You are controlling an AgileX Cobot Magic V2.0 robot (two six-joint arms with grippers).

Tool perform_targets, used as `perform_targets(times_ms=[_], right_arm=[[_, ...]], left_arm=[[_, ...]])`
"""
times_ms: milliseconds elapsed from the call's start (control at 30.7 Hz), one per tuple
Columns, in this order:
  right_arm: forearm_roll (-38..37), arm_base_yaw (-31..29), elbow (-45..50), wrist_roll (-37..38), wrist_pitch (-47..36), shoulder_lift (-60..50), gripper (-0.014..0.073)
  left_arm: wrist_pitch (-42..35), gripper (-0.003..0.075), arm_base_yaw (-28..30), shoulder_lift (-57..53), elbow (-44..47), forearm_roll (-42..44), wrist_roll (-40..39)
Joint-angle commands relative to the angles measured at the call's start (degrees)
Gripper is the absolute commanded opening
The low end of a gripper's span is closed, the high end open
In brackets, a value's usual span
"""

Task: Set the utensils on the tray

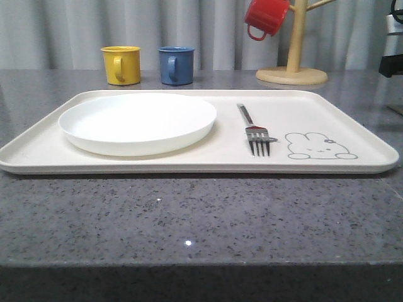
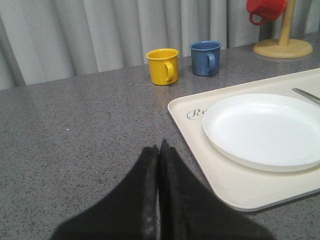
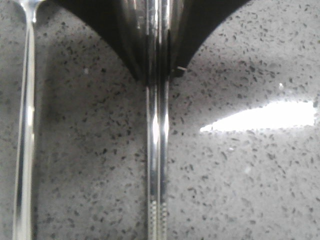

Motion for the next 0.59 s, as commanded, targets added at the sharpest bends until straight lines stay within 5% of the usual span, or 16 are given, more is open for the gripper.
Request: perform_targets(times_ms=[0, 293, 553], right_arm=[[1.4, -0.2, -1.2, -0.6, 0.2, -2.7, 0.0038], [5.5, 0.8, -5.7, 0.0, 4.2, -9.9, 0.0038], [8.1, 7.8, -10.0, 3.4, 7.0, -10.1, 0.0038]], left_arm=[[-4.5, -0.0018, 0.0, 0.4, -1.4, -0.6, -0.7], [-4.5, -0.0018, 0.0, 0.4, -1.4, -0.6, -0.7], [-4.5, -0.0018, 0.0, 0.4, -1.4, -0.6, -0.7]])
